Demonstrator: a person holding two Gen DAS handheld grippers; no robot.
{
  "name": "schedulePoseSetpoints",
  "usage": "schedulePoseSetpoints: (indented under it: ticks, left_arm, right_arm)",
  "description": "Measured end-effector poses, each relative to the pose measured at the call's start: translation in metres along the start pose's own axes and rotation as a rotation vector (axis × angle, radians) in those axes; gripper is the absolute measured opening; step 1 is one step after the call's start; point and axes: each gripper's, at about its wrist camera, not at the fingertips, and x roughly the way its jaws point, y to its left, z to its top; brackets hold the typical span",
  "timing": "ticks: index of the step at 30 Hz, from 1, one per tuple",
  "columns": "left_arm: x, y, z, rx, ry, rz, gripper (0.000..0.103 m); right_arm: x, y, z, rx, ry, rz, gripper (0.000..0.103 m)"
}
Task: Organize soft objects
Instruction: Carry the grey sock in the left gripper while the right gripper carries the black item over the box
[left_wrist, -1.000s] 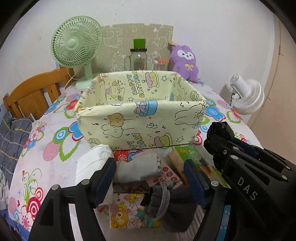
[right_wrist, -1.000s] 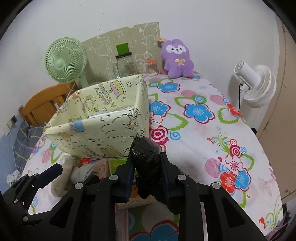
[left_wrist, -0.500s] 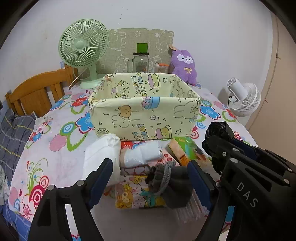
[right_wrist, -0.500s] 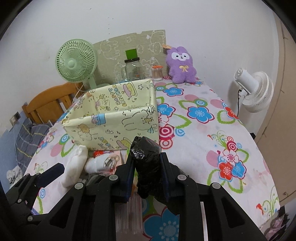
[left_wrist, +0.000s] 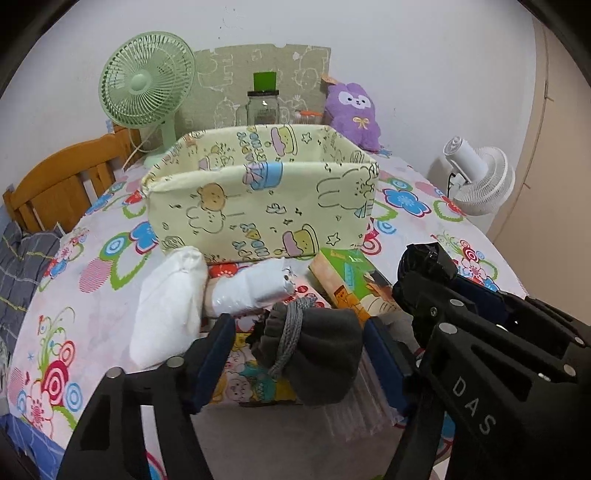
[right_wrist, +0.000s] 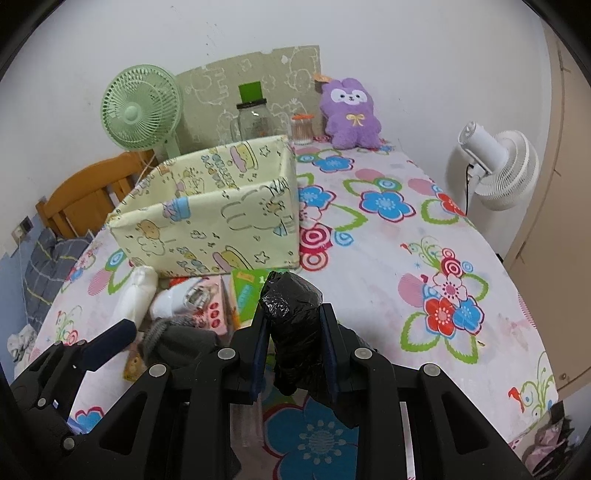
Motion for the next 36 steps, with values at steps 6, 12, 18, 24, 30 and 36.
schedulePoseSetpoints:
  ticks: [6,12,18,24,30,36]
  left_arm:
    - [0.002,-0.005,-0.001,0.009,-0.008,-0.005,0.058]
    - [-0.005,-0.006,0.001,0.014,-0.023,-0.008,0.054]
    - [-0.018,-0.006,0.008,0.017,-0.053,0.003,0.054]
    - [-0.036,-0.005,0.017,0.012,-0.094,0.018,0.053]
    - [-0.050,-0.005,0.029,0.024,-0.126,0.015,0.053]
    - [-0.063,-0.004,0.041,0.034,-0.160,0.010,0.053]
  right_arm:
    - [0.004,-0.003,-0.001,0.007,0.010,0.002,0.029]
    - [0.001,-0.003,0.000,0.007,-0.002,0.008,0.029]
    - [-0.011,0.001,0.007,0.004,-0.030,0.019,0.029]
    - [-0.027,0.007,0.018,-0.007,-0.068,0.033,0.029]
    - [-0.042,0.011,0.028,-0.005,-0.102,0.029,0.030]
    - [-0.057,0.014,0.040,-0.003,-0.135,0.022,0.030]
